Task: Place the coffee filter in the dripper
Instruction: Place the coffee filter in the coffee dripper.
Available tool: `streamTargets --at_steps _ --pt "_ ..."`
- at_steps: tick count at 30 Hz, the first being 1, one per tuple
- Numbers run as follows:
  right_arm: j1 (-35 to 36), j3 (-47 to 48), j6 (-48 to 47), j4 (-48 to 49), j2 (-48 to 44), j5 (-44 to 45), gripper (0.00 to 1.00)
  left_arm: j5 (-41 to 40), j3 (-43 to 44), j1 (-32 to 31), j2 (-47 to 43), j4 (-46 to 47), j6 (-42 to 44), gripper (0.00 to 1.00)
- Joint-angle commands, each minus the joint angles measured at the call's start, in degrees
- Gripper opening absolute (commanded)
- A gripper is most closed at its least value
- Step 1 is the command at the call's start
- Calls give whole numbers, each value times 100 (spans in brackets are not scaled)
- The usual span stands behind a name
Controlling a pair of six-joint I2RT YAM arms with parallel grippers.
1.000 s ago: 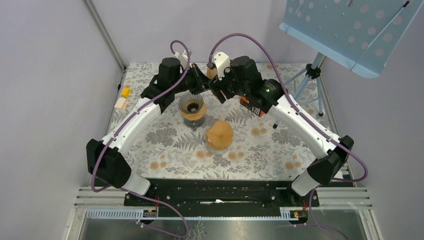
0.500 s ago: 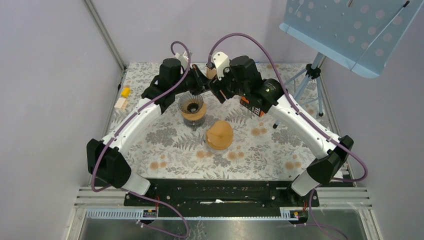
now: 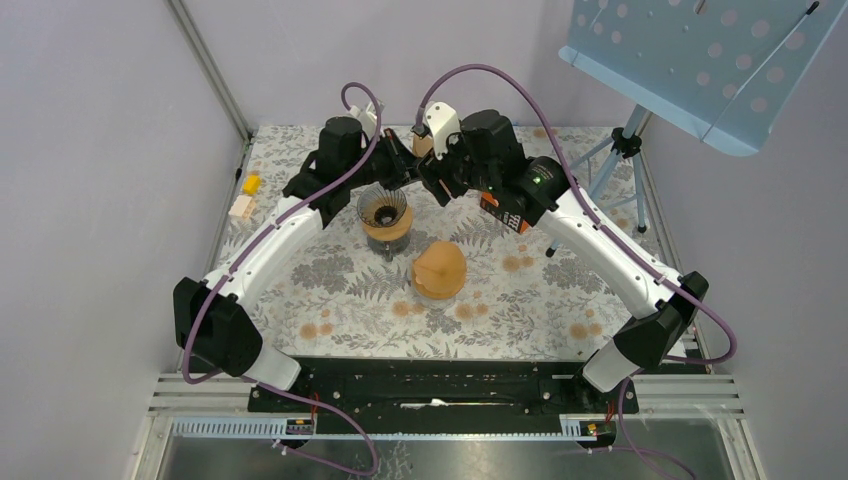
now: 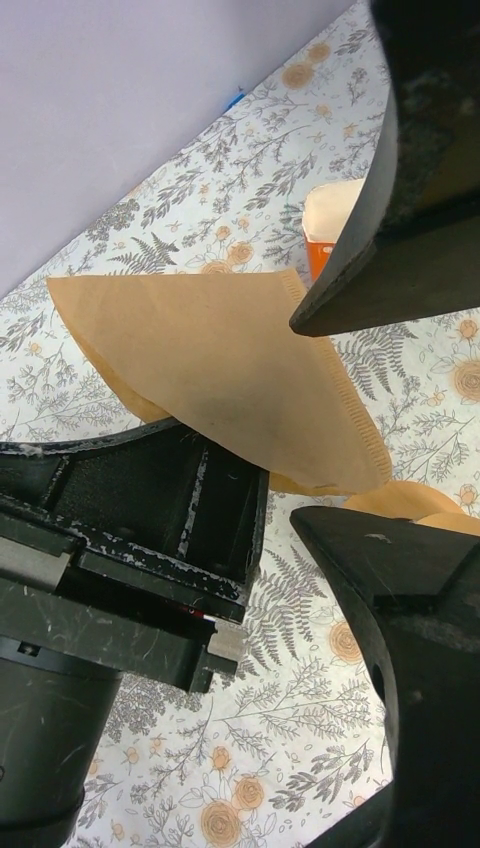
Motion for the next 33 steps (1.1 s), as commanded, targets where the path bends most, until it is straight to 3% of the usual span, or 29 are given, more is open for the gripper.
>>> streamTargets --at_steps 1,9,20,33 --pt "57 212 -5 68 -35 180 69 -9 -73 -26 -164 351 -17 0" --pt "67 226 -38 23 36 247 68 23 -82 -35 -177 396 -58 0" --pt "62 93 -9 -7 -108 -311 67 -85 -80 -35 -128 427 -19 0" --pt "68 -38 -143 31 -27 192 64 -41 -110 -39 -150 477 -115 0"
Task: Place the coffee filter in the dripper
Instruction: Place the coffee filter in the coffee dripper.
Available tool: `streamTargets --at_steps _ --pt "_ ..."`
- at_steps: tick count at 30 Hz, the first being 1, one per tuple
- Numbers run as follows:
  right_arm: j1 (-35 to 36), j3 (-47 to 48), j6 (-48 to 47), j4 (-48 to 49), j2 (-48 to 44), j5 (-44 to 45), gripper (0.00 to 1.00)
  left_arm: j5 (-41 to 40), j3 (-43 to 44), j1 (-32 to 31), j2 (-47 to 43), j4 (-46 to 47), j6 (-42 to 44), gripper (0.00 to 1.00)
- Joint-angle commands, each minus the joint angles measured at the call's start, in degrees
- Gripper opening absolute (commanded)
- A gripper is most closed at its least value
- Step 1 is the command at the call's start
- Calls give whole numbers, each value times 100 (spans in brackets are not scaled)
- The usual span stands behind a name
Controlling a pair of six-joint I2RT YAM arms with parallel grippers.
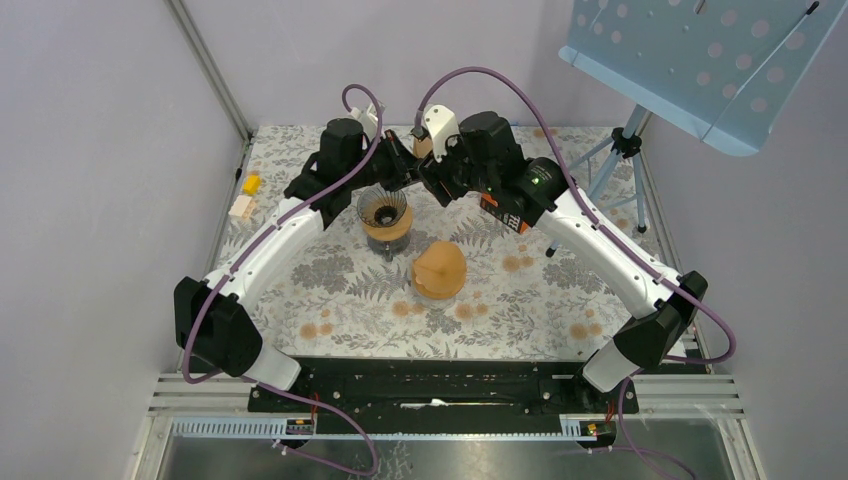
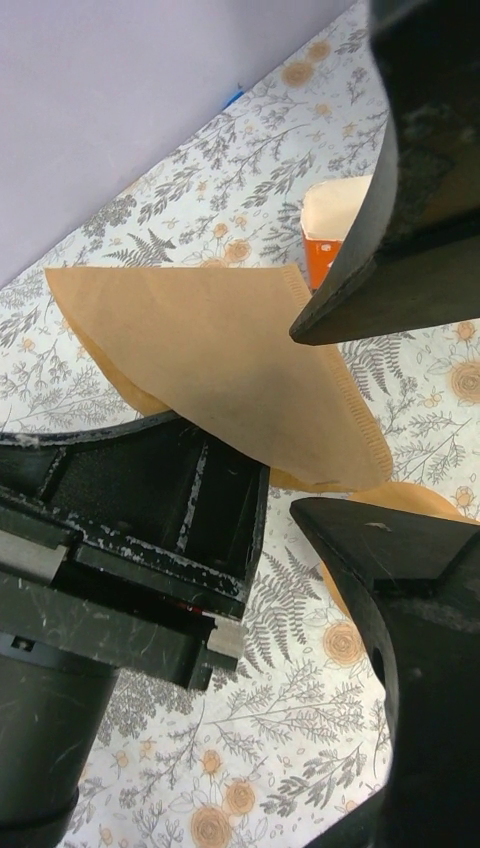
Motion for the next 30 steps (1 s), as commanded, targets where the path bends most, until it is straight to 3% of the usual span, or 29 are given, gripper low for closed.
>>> streamTargets --at_steps 1,15,30 --pt "54 34 -93 33 -6 235 64 -6 -25 -21 -149 388 -86 0" --pt "101 54 -124 -51 45 290 63 16 -4 -22 -123 432 -94 0" --pt "152 45 -231 51 111 909 61 71 -61 -39 -156 496 -110 0"
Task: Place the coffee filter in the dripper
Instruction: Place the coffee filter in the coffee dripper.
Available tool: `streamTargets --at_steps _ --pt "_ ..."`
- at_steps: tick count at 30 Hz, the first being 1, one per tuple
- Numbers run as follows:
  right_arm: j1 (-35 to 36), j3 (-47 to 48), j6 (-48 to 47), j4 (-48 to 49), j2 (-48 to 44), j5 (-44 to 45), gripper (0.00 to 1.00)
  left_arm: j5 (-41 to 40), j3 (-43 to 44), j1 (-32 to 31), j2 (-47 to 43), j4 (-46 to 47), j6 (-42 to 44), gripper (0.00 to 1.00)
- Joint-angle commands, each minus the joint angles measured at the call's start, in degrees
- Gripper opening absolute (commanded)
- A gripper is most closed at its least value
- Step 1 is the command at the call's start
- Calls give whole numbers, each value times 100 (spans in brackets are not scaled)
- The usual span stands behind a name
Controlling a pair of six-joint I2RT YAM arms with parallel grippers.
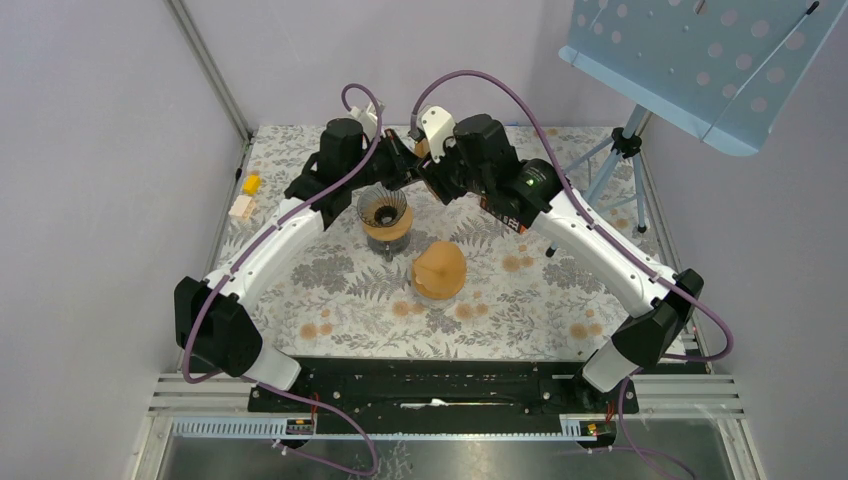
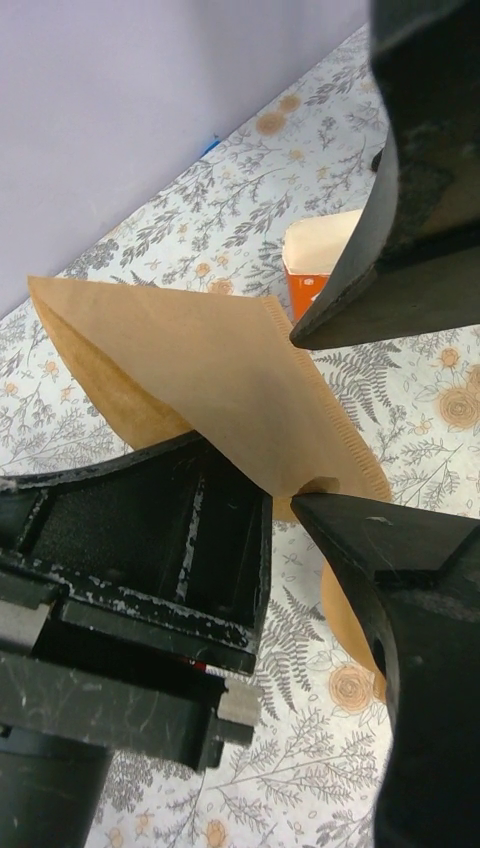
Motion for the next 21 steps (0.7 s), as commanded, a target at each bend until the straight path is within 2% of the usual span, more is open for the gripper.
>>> streamTargets --at_steps 1,9,21 --pt "53 48 -89 49 52 327 61 72 -52 -30 -157 375 -29 0" --pt "62 97 -71 79 -9 488 60 16 -48 -39 -167 373 66 0" --pt "62 105 267 -50 -62 -182 60 -49 6 -39 -151 365 151 0"
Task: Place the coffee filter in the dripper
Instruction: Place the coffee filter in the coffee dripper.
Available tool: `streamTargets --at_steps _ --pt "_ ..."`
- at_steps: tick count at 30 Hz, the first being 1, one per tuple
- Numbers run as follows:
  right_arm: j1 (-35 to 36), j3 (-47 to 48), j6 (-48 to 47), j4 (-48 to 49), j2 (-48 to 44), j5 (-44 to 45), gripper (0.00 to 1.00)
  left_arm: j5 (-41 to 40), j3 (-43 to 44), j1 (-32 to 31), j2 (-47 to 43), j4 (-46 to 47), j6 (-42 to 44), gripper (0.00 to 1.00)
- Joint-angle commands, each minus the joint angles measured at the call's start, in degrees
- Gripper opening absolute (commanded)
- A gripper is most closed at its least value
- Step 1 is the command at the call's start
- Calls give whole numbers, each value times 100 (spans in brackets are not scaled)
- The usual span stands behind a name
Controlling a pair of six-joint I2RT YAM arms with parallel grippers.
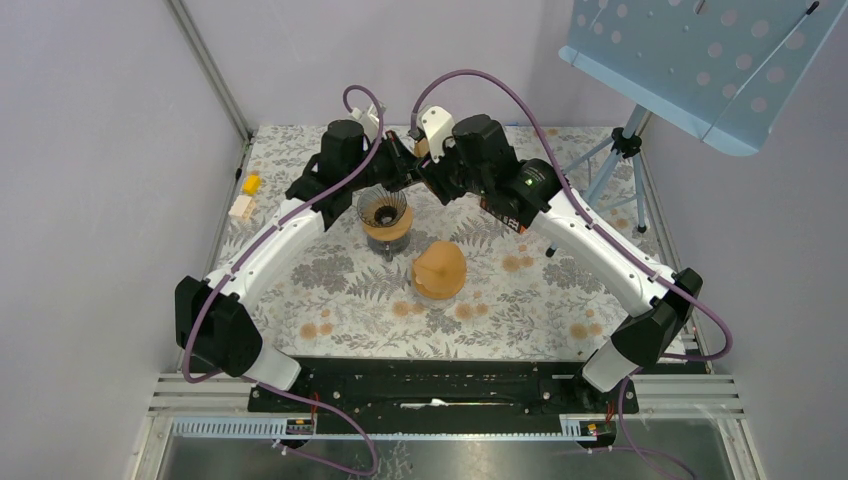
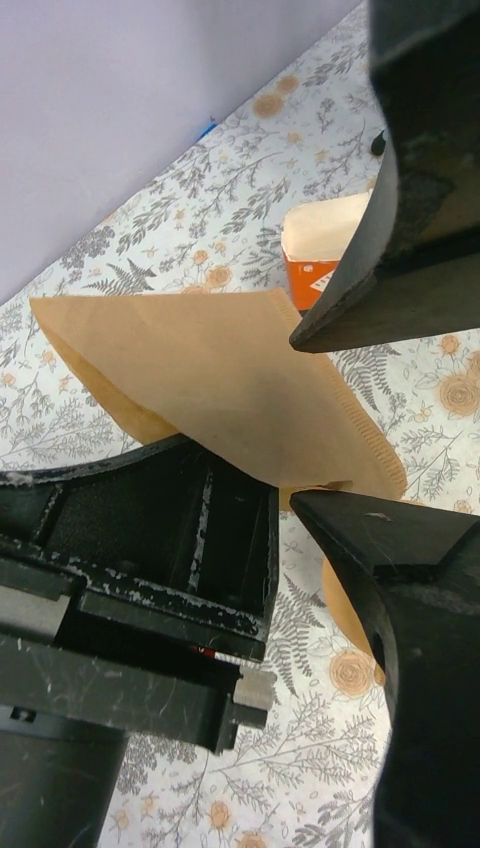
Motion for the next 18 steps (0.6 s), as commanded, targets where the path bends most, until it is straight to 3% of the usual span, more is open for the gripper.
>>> streamTargets --at_steps 1,18 --pt "55 100 133 -62 -102 -246 59 -41 88 -28 -143 330 80 0" --pt "78 -83 -49 38 6 232 59 -9 102 -28 -138 363 19 0"
